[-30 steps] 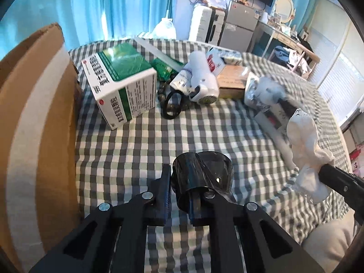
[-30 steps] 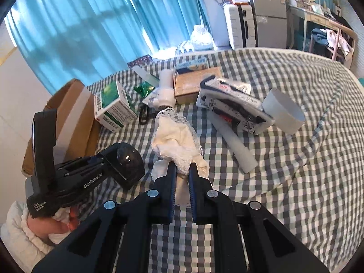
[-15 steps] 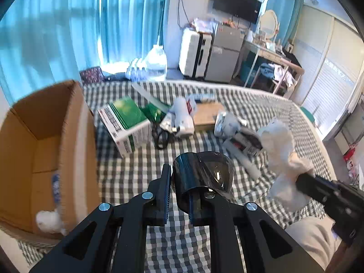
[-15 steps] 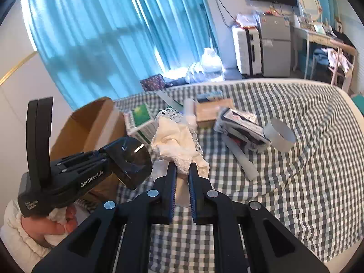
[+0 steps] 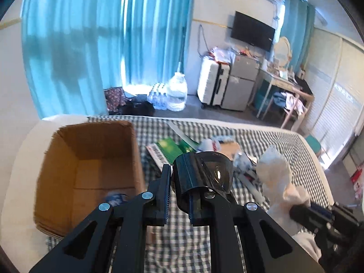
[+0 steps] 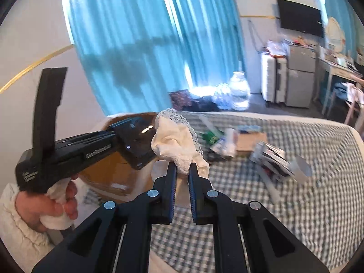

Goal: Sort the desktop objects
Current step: 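Carry the black object and white cloth over the box and release both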

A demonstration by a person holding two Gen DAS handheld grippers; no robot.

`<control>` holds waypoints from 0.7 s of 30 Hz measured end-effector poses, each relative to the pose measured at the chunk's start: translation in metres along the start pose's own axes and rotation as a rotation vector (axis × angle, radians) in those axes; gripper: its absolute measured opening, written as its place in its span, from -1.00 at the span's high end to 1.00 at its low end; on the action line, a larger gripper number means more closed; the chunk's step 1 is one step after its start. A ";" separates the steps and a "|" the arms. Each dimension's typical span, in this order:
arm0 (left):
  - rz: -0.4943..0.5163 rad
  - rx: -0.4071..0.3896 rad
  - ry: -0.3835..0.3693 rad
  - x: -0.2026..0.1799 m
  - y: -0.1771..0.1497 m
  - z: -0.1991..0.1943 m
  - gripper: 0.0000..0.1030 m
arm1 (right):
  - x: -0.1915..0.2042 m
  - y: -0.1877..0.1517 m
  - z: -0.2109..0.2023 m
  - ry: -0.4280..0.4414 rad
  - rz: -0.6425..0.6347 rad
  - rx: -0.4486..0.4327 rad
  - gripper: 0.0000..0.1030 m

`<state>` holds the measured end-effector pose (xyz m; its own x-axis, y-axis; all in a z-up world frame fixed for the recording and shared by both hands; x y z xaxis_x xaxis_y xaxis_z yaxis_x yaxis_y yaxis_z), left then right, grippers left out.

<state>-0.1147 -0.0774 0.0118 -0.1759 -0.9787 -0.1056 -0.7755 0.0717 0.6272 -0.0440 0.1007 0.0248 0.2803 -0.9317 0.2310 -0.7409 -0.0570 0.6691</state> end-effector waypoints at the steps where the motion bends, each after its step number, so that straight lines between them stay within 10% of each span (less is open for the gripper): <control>1: -0.010 -0.003 0.009 0.009 0.004 -0.003 0.77 | 0.010 0.005 0.003 0.011 -0.014 0.001 0.80; 21: -0.197 0.128 0.170 0.194 0.000 0.068 0.77 | 0.107 0.055 0.176 0.163 -0.105 0.208 0.80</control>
Point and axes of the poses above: each gripper's, at about its wrist camera, not at the fingertips, and z roughly the way its jaws point, x to its left, y to its top, the point moved 3 cm from there along z, roughly the way its jaws point, and after that the axes turned 10 degrees about x, right-handed, at the moved point
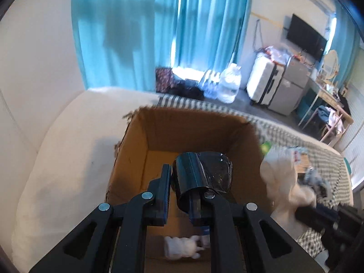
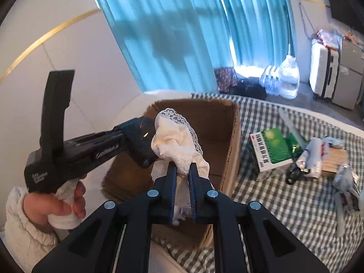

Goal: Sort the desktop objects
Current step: 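Carry the black object and white cloth over the box and release both, then move both tools back to the bed and grasp the tape roll with the right tool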

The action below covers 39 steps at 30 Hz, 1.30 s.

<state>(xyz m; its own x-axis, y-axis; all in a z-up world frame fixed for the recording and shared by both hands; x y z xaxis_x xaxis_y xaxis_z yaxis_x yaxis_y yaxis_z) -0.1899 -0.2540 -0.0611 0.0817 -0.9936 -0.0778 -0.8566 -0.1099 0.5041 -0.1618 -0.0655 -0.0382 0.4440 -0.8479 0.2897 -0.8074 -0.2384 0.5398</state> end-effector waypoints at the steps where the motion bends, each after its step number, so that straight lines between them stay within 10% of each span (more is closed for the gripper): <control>1: -0.002 0.017 0.002 0.003 -0.001 0.009 0.77 | -0.005 0.004 0.007 -0.001 0.004 0.010 0.80; 9: 0.018 0.105 0.015 0.000 0.000 0.067 0.72 | -0.025 0.026 0.045 0.024 0.052 0.009 0.59; 12: 0.043 0.129 0.088 -0.004 -0.003 0.077 0.25 | -0.033 0.026 0.047 0.036 0.100 -0.008 -0.02; 14: 0.049 0.120 0.139 -0.007 -0.005 0.075 -0.42 | -0.037 0.025 0.044 0.047 0.125 -0.026 -0.02; 17: 0.049 0.078 0.144 -0.010 -0.009 0.062 -0.57 | -0.043 0.020 0.033 0.038 0.149 -0.043 -0.04; 28: 0.039 -0.013 0.092 -0.041 -0.028 -0.009 -0.87 | -0.068 -0.024 -0.064 -0.045 0.213 -0.171 -0.25; 39: 0.120 -0.094 -0.041 -0.150 -0.066 -0.075 -1.00 | -0.118 -0.096 -0.177 -0.216 0.286 -0.316 -0.65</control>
Point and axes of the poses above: each gripper's, at about its wrist camera, not at the fingertips, and z roughly the way its jaws point, x to its left, y to its top, the point moved 3 cm from there along z, roughly the way its jaws point, and after that the axes turned 10 degrees about x, right-handed, at the moved point
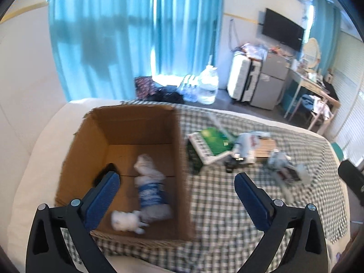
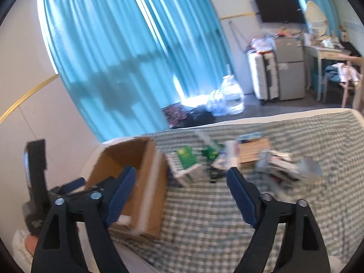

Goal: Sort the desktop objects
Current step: 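Move both tools back to the bed and grasp the tape roll with the right tool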

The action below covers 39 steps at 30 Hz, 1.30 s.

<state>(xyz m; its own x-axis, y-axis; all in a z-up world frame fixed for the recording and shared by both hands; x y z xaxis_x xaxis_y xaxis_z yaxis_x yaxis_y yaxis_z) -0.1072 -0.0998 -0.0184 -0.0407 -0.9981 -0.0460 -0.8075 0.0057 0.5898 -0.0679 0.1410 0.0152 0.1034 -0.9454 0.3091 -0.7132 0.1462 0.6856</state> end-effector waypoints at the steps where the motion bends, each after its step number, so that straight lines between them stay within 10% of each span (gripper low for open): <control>1: 0.008 -0.008 -0.009 -0.011 -0.003 -0.003 -1.00 | -0.012 -0.007 -0.008 -0.036 0.003 -0.008 -0.65; 15: 0.117 0.079 -0.067 -0.130 -0.036 0.026 -1.00 | -0.136 -0.039 -0.033 -0.181 0.205 -0.003 -0.65; 39: 0.333 0.204 -0.097 -0.259 -0.029 0.165 -1.00 | -0.279 -0.031 0.111 -0.177 0.470 0.155 -0.69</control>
Point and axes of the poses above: each gripper's, at about its wrist camera, not at the fingertips, and z roughly the way its jaws point, x to its left, y to its top, the point moved 3 cm from there along z, roughly the way its jaws point, and after that the axes turned 10 degrees about x, right-handed, at the moved point
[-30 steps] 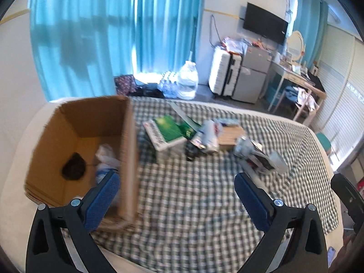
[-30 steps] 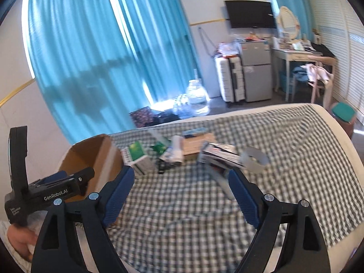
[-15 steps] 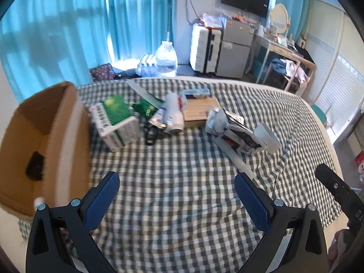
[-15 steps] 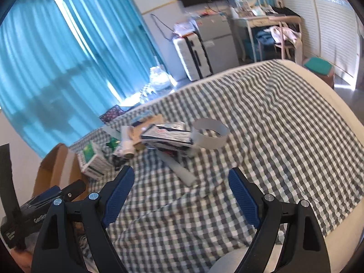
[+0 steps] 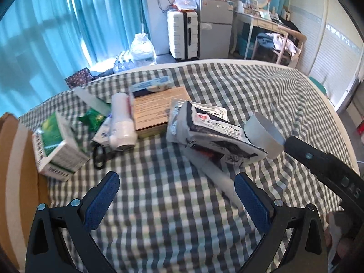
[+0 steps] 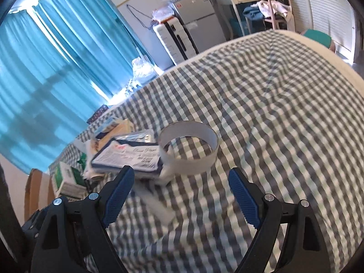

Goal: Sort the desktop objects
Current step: 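Move both tools back to the bed and grasp the tape roll with the right tool, then grasp the tissue-paper pack with the left tool while the right tool holds the tape roll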

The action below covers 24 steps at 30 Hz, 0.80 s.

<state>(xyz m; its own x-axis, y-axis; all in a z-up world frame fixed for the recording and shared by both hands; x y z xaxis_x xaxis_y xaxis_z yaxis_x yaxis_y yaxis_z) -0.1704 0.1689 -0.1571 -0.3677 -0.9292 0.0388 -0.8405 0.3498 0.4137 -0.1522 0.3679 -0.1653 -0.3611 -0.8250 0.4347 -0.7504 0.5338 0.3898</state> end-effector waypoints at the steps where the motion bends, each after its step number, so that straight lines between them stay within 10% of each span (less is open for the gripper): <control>1: 0.003 0.008 -0.007 -0.002 0.002 0.005 -1.00 | -0.003 0.004 0.009 0.004 0.014 0.017 -0.69; 11: -0.036 0.020 -0.034 -0.004 0.006 0.023 -1.00 | -0.024 0.025 0.055 0.094 0.077 0.084 -0.73; 24: 0.060 0.012 -0.152 -0.051 0.031 0.021 -1.00 | -0.062 0.020 -0.004 -0.008 0.120 -0.055 -0.53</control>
<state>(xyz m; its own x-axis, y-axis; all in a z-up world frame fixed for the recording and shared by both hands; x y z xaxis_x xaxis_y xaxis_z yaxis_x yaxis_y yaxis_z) -0.1860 0.2298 -0.1656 -0.4724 -0.8781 -0.0755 -0.8196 0.4061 0.4042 -0.1428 0.4302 -0.1813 -0.4507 -0.7561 0.4746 -0.6703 0.6378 0.3794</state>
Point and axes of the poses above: each gripper's, at about its wrist camera, not at the fingertips, and z roughly the way its jaws point, x to its left, y to its top, the point moved 3 cm from there along z, roughly the way its jaws point, and after that the axes turned 10 degrees about x, right-handed, at the moved point
